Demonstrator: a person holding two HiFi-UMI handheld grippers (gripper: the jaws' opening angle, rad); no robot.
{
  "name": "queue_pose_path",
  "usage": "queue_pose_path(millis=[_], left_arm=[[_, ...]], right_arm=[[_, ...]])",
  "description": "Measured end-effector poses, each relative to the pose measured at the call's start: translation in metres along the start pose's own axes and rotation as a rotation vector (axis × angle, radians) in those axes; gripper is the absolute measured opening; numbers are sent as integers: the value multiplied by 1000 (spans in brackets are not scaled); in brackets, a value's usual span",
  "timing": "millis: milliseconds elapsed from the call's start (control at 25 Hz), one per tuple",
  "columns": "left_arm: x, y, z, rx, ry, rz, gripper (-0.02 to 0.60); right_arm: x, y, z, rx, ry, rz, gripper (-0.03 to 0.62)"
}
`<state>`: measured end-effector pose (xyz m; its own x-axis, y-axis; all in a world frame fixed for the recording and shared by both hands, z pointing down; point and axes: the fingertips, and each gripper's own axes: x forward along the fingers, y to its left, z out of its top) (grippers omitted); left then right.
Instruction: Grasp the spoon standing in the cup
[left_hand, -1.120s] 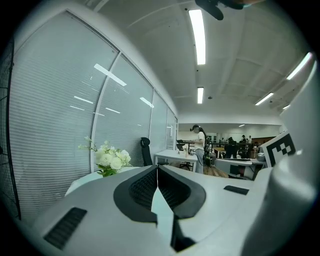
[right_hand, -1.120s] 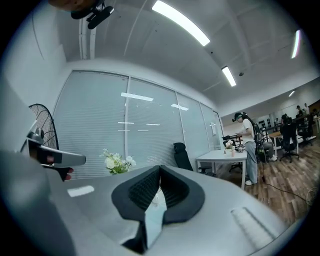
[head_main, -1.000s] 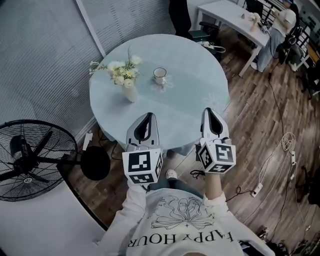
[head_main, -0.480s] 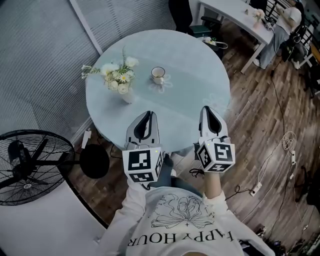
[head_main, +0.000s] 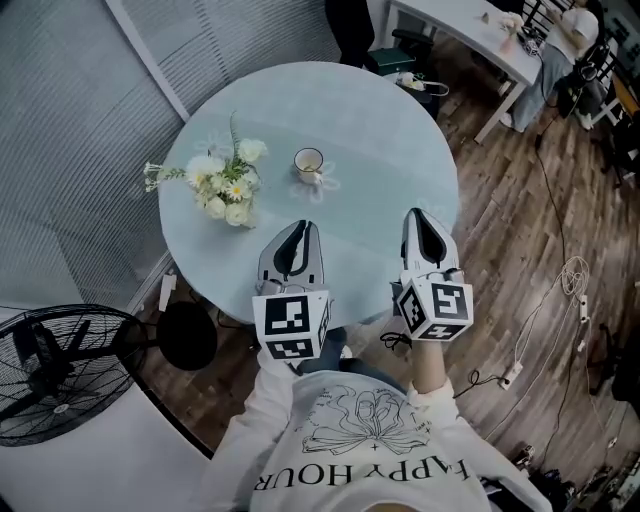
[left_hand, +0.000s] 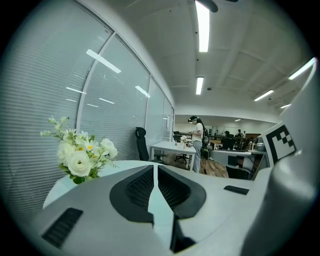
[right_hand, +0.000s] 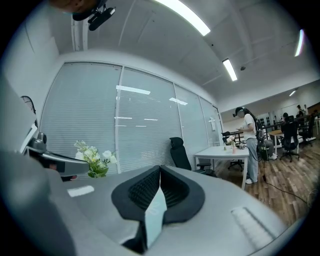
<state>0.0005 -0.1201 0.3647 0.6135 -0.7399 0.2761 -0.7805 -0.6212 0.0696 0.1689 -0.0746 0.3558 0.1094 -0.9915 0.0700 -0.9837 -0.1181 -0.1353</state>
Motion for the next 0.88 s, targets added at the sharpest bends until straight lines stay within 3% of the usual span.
queue_pose_path(millis=[880], left_arm=[[99, 25, -23, -6, 118, -107, 15]], right_arm=[[78, -21, -28, 20, 77, -82, 14]])
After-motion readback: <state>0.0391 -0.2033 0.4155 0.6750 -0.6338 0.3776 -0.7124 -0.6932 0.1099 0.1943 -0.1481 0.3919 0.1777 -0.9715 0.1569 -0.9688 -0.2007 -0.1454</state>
